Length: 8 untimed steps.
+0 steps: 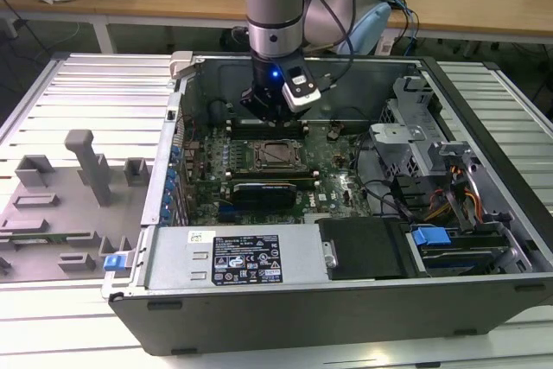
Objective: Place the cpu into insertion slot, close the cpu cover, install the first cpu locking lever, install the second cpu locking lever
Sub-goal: 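Install the first cpu locking lever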
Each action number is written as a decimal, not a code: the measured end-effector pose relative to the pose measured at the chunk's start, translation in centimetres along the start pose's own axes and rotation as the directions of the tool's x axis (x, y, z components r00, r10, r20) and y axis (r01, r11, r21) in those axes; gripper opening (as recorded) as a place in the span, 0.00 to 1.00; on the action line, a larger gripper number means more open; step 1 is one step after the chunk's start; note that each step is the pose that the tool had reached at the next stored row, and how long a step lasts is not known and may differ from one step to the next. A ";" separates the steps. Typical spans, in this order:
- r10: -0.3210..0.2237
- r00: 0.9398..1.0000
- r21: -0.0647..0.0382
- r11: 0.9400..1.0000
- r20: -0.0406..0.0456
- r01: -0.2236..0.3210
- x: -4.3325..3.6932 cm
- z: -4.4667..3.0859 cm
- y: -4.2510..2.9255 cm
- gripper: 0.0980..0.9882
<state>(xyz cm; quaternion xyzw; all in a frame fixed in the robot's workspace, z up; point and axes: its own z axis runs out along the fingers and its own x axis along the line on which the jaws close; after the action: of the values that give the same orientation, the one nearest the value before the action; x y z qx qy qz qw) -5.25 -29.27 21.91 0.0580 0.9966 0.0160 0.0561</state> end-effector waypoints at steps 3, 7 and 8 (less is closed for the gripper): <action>-0.001 1.000 0.009 1.000 0.001 0.001 -0.10 0.00 -0.86 0.01; -0.006 1.000 0.048 0.999 0.005 0.005 -0.18 0.04 -1.58 0.01; -0.007 1.000 0.059 0.998 0.006 0.006 -0.18 0.06 -1.66 0.01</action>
<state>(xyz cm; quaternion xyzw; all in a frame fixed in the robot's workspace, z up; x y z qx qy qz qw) -5.25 -30.93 21.80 0.0564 0.9966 -0.0138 0.0577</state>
